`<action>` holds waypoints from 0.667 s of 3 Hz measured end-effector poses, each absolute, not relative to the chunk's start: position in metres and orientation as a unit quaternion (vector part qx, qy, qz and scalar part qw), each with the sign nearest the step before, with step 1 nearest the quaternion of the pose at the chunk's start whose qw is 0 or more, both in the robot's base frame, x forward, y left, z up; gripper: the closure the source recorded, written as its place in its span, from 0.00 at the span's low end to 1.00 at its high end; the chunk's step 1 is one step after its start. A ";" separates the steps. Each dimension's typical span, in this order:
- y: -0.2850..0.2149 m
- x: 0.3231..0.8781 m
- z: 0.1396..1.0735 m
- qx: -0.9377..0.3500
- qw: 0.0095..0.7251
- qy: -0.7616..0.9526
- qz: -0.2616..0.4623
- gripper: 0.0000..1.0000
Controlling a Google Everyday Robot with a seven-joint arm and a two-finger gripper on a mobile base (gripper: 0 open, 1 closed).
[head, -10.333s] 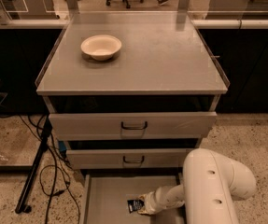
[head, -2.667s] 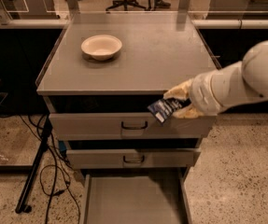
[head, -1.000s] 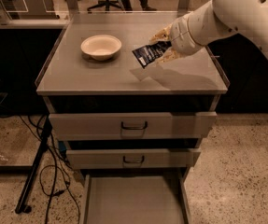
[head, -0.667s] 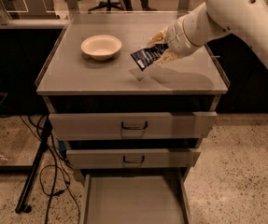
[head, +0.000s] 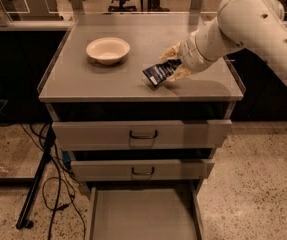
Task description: Pick rxbar blueberry from bottom drawer and place on counter
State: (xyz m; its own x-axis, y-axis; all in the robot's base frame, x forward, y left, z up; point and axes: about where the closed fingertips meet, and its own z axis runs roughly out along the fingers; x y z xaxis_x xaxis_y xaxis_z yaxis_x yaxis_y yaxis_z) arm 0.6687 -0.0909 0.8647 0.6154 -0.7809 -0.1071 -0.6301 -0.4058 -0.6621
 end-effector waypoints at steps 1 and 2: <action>-0.091 0.669 0.865 -0.831 0.342 0.424 -0.110 0.73; -0.091 0.669 0.865 -0.831 0.342 0.424 -0.110 0.50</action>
Offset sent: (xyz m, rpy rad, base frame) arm 0.0000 0.0000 0.0000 0.0000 0.0000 0.0000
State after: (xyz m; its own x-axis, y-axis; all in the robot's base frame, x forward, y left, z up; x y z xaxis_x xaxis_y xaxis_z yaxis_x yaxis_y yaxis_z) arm 0.6687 -0.0909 0.8646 0.6155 -0.7808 -0.1072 -0.6301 -0.4058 -0.6620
